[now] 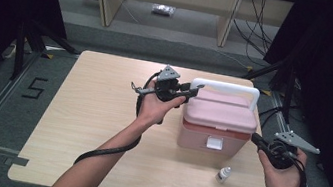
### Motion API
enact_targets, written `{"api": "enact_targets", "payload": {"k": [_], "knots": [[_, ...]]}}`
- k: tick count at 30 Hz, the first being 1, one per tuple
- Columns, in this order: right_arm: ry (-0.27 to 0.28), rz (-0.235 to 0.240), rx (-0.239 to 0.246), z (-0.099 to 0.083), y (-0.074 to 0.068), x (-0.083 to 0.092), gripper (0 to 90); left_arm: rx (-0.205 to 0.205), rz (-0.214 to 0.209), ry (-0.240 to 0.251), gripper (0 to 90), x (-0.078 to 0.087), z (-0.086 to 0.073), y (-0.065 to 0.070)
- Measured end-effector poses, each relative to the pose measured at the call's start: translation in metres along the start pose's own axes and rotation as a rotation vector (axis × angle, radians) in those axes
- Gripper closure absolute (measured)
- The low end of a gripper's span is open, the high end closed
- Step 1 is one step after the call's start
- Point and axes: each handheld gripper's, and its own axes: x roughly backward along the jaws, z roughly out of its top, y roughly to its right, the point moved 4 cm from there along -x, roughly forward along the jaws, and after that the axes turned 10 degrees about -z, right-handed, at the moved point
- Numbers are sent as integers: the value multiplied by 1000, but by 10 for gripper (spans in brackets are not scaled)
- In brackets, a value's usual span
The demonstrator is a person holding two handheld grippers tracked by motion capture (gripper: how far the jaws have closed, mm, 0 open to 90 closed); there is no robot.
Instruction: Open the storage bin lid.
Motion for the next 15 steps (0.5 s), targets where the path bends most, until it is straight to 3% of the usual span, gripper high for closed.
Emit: {"api": "enact_targets", "payload": {"k": [6,7,8,12,13,15], "knots": [[10,0,-4,1,0,1,900,-46,1,53,568,12,4,6],[-2,7,-37,1,-3,2,900,-54,4,62,568,15,5,8],[7,7,-21,2,-2,1,900,-63,1,68,570,18,5,9],[15,-8,5,4,0,2,900,-98,-5,74,652,28,6,16],[-3,-5,-34,4,-3,3,900,-108,-8,71,677,31,6,18],[9,-1,-32,4,-3,2,900,-130,-15,68,702,37,6,23]]}}
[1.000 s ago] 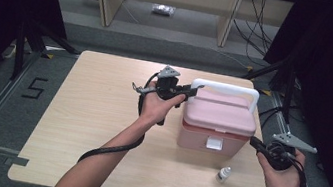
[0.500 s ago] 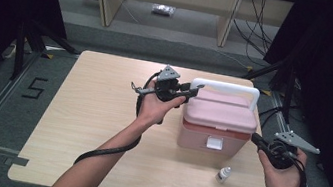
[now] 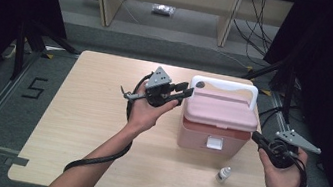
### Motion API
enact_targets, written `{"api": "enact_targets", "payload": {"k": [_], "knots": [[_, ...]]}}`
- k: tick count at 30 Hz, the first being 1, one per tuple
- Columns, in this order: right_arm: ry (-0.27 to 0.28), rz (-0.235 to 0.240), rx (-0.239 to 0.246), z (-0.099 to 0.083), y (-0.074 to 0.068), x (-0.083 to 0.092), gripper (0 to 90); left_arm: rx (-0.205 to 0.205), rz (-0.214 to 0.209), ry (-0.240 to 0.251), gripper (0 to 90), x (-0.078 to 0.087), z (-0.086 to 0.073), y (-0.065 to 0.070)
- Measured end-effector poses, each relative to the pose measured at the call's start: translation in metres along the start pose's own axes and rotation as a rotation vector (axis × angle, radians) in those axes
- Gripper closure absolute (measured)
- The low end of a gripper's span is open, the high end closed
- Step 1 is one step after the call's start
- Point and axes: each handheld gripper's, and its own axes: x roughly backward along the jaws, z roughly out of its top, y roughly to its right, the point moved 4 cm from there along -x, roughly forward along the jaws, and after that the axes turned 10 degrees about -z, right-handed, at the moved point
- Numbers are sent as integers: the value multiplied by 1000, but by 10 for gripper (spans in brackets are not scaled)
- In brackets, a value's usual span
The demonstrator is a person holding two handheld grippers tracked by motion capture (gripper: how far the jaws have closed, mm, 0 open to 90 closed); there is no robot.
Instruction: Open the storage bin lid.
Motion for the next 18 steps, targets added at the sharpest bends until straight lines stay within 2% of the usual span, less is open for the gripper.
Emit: {"api": "enact_targets", "payload": {"k": [1,6,7,8,11,12,15,18], "knots": [[13,-9,33,1,3,0,900,-12,-4,-5,727,3,0,3],[23,-17,32,4,3,0,900,-42,-19,-41,849,14,-3,13],[11,-17,11,3,1,1,900,-43,-24,-45,869,16,-5,15],[26,-7,33,5,2,1,900,-44,-24,-48,888,17,-7,16],[28,-12,33,7,2,1,900,-47,-36,-61,899,21,-13,20],[19,-21,9,6,1,2,900,-49,-44,-65,899,21,-16,23],[30,-14,14,9,0,2,900,-75,-74,-71,900,22,-22,31],[50,-12,47,12,2,1,900,-105,-98,-73,900,22,-28,40]]}}
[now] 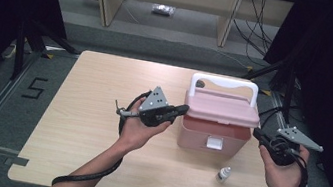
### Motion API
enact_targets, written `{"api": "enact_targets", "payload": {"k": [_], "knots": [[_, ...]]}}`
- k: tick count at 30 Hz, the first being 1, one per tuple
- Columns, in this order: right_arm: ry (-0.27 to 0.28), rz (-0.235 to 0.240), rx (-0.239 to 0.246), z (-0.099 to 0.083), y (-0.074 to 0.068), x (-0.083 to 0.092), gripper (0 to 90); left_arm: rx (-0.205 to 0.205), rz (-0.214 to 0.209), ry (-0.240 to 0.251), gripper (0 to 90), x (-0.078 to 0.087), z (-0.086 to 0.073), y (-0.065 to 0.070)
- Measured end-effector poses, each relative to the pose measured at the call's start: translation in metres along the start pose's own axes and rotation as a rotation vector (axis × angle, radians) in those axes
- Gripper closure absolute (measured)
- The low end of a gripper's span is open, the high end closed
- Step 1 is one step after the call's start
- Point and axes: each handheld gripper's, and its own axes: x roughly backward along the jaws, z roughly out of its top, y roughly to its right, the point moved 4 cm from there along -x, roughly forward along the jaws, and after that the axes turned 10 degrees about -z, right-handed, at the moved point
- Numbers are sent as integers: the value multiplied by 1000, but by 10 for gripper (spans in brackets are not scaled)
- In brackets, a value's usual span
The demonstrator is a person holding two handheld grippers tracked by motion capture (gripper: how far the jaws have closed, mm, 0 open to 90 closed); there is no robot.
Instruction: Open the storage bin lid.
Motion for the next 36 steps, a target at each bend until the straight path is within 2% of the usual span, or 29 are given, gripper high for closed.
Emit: {"api": "enact_targets", "payload": {"k": [1,2,3,4,9,10,12,13,14,16,17,19,21,23,24,27,28,29,32,33,36], "knots": [[-20,-3,-42,0,-3,2,900,-9,-8,-3,900,-1,-2,2],[-7,-10,-13,1,-1,1,900,-12,-11,-3,900,-2,-3,5],[-3,5,-18,2,-2,1,900,-19,-16,-5,900,-3,-5,7],[2,0,-29,3,-3,1,900,-25,-22,-7,900,-4,-7,9],[19,-2,1,8,-2,1,900,-42,-47,-19,900,-9,-18,20],[6,-3,-25,8,-4,1,900,-44,-52,-20,900,-10,-20,21],[18,-3,-11,10,-3,1,900,-49,-59,-21,899,-13,-24,22],[5,-2,-38,10,-5,2,900,-53,-62,-19,899,-14,-25,23],[10,-2,-10,11,-3,2,900,-51,-62,-17,899,-14,-27,24],[32,-7,-5,13,-3,1,900,-58,-66,-17,899,-16,-29,24],[13,-6,-38,13,-6,2,900,-59,-67,-14,899,-16,-30,25],[48,-12,9,15,-2,0,900,-57,-67,-11,899,-17,-31,25],[35,-1,-25,16,-5,0,900,-58,-65,-8,898,-18,-33,25],[49,-1,0,17,-4,-1,900,-59,-64,-9,898,-19,-34,25],[43,-2,-22,18,-5,-1,900,-59,-66,-9,898,-19,-35,26],[46,4,-11,20,-5,-1,900,-62,-74,-10,897,-21,-36,28],[36,-5,-30,20,-7,-1,900,-64,-76,-12,897,-22,-36,28],[50,-3,-16,21,-6,-2,900,-67,-76,-13,896,-23,-36,29],[39,-5,-30,21,-8,-2,900,-66,-84,-10,895,-25,-36,31],[50,-5,-8,22,-6,-3,900,-70,-89,-11,894,-26,-36,32],[48,-1,-15,23,-7,-3,900,-76,-97,-12,891,-30,-37,34]]}}
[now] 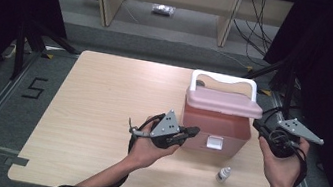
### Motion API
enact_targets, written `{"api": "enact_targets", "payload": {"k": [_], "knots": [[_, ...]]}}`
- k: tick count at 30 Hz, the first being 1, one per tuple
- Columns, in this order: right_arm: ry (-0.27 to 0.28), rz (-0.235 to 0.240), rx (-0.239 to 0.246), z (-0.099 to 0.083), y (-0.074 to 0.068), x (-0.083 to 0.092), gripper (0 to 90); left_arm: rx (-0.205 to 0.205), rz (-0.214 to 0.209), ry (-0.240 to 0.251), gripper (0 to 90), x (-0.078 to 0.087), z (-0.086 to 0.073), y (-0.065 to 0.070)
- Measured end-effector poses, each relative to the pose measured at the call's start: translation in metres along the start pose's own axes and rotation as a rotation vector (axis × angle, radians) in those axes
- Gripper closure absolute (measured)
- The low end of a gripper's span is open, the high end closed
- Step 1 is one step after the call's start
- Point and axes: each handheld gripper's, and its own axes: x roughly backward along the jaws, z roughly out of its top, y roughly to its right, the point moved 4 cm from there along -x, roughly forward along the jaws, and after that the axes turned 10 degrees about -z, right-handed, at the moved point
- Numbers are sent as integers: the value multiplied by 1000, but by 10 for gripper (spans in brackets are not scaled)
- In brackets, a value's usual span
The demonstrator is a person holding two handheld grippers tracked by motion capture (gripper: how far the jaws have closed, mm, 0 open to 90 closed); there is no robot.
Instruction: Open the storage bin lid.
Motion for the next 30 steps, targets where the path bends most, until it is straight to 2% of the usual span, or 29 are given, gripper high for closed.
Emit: {"api": "enact_targets", "payload": {"k": [1,3,6,7,12,15,16,19,21,22,24,26,28,29,30], "knots": [[-4,-3,-13,0,-1,1,900,-4,-2,-2,890,-1,0,0],[15,-10,17,2,1,0,900,-4,-5,-3,890,-4,0,0],[18,-2,16,3,0,-1,900,-11,-11,-4,889,-7,0,1],[15,-6,-1,2,-1,0,900,-7,-13,-1,889,-9,0,1],[1,-8,-18,3,-2,1,900,-11,-20,1,889,-16,0,2],[9,-12,-9,4,-1,1,900,-12,-26,0,889,-20,-2,3],[23,-7,15,4,0,0,900,-17,-30,-4,889,-21,-3,3],[21,-5,12,5,0,0,900,-10,-34,-5,889,-23,-6,2],[13,-6,-7,5,-2,0,900,-8,-36,-7,890,-26,-9,2],[31,0,20,6,0,-1,900,-9,-39,-9,890,-27,-9,2],[36,-3,20,7,0,-1,900,-9,-45,-9,890,-30,-10,3],[30,0,1,7,-2,-1,900,-8,-50,-13,889,-33,-12,3],[30,-4,3,7,-1,0,900,-7,-55,-16,889,-36,-14,3],[26,-4,-15,7,-3,0,900,-6,-57,-19,889,-37,-15,3],[27,-5,-9,7,-2,0,900,-4,-59,-18,889,-39,-17,3]]}}
